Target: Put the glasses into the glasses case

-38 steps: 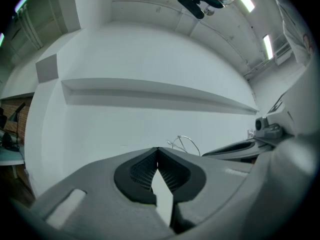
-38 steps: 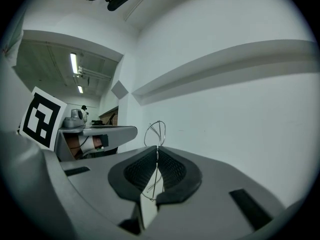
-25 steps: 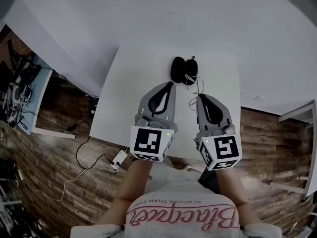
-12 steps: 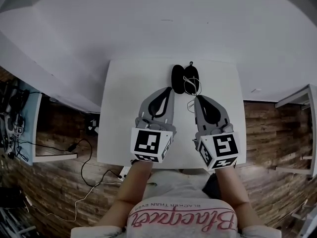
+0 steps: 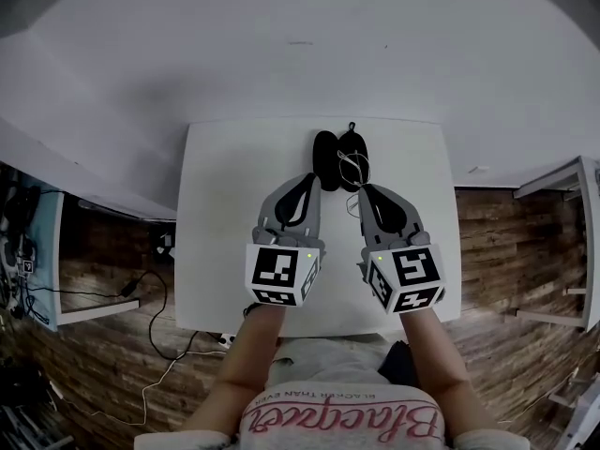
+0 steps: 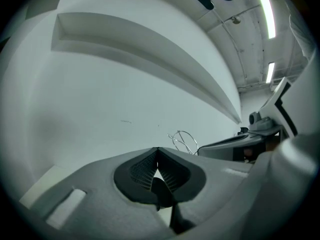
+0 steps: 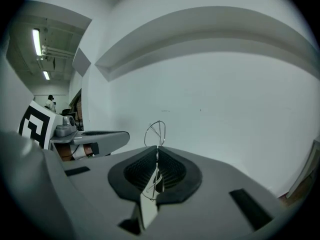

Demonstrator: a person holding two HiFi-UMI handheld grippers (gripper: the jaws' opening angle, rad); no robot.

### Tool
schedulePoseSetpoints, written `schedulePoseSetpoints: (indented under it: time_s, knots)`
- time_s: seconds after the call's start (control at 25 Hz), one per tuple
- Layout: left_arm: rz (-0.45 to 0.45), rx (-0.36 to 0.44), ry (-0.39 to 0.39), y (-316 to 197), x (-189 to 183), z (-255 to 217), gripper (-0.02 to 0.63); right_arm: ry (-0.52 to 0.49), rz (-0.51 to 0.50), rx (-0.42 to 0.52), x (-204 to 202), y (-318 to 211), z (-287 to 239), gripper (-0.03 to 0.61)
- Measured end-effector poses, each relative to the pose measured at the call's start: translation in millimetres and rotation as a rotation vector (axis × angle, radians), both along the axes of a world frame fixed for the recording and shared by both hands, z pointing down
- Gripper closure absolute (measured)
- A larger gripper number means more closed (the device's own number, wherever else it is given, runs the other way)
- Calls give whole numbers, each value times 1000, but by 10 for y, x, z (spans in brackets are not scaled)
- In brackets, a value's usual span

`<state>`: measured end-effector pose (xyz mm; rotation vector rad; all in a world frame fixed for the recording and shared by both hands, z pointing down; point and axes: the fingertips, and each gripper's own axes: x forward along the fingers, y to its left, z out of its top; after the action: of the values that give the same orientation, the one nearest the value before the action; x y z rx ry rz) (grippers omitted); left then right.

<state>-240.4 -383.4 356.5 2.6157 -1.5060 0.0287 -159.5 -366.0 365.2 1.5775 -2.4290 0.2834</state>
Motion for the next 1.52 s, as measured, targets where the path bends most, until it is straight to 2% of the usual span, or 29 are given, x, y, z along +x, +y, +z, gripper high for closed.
schedulePoseSetpoints:
  time_s: [0.24,0.72,1.08,1.32,1.52]
  knots:
    - [-1,-5,-75,-324,92,257,606,-60,-3,-111,112,-377,350,561]
    - [35,-48,-98,-1011,331,605,606,-119,37,-348,243,-1075,1087,561]
    - [34,-97,-114,-1250,371,919,606,-128,92,-545,372,-1323,1726,560]
    - [23,-119,-116,-1292,360,1033,606,-123,122,-622,425,-1399,1992,560]
    - [23,-131,-130,-1281,369,1077,607,-65,158,-637,485,-1481,2079,560]
